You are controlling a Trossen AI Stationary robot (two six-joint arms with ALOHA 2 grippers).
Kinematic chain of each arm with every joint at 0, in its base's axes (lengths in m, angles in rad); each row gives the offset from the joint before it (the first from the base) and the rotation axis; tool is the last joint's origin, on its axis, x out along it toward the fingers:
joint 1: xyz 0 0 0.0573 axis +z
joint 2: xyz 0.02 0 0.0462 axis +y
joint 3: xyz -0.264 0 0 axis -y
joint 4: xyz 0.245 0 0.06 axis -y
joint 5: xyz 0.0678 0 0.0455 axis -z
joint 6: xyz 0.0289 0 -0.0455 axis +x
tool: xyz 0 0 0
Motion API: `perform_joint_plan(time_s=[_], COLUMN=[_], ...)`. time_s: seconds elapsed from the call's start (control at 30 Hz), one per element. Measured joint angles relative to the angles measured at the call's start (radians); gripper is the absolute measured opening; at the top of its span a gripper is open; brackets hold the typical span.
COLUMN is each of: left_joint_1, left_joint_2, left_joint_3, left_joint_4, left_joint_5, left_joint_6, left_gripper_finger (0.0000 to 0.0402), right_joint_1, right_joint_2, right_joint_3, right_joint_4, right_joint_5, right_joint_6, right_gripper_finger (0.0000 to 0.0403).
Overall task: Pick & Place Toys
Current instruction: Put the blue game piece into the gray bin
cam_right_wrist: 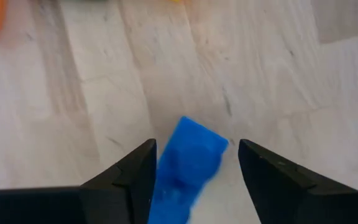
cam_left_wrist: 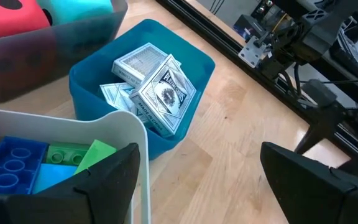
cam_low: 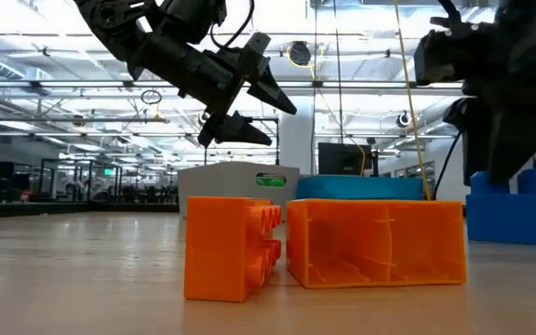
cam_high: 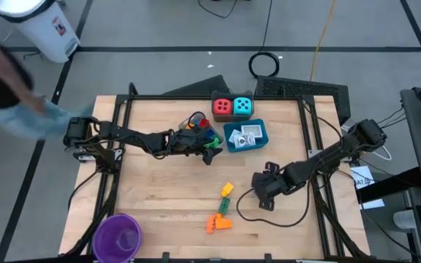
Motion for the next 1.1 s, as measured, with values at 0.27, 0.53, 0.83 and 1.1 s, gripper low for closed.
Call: perform_joint_plan(time_s=[0.27, 0.53, 0.83, 1.1], left_joint_1=[0.0, 0.0, -0.015, -0.115], left_joint_2=[0.0, 0.0, 0.0, 0.001], left_joint_3=[0.0, 0.0, 0.0, 0.0], left_joint_4=[0.0, 0.0, 0.017, 0.199], left_joint_5=[0.0, 0.0, -0.002, -0.001], left_joint_6=[0.0, 0.0, -0.021, 0.192], left_gripper_finger=[0.0337, 0.0337, 0.0337, 0.0337], right_joint_1=[0.001, -0.001, -0.007, -0.007], right_joint_2=[0.0, 0.001, -0.011, -0.114], right_joint_3=[-0.096, -0.179, -0.194, -0.188], right_joint_4=[0.115, 0.163, 0.269, 0.316], right_joint_5=[-0.02, -0.039, -0.103, -0.095], right_joint_6=[0.03, -0.018, -0.287, -0.326], right_gripper_finger=[0.0197, 0.0184, 0.0093, 0.0093])
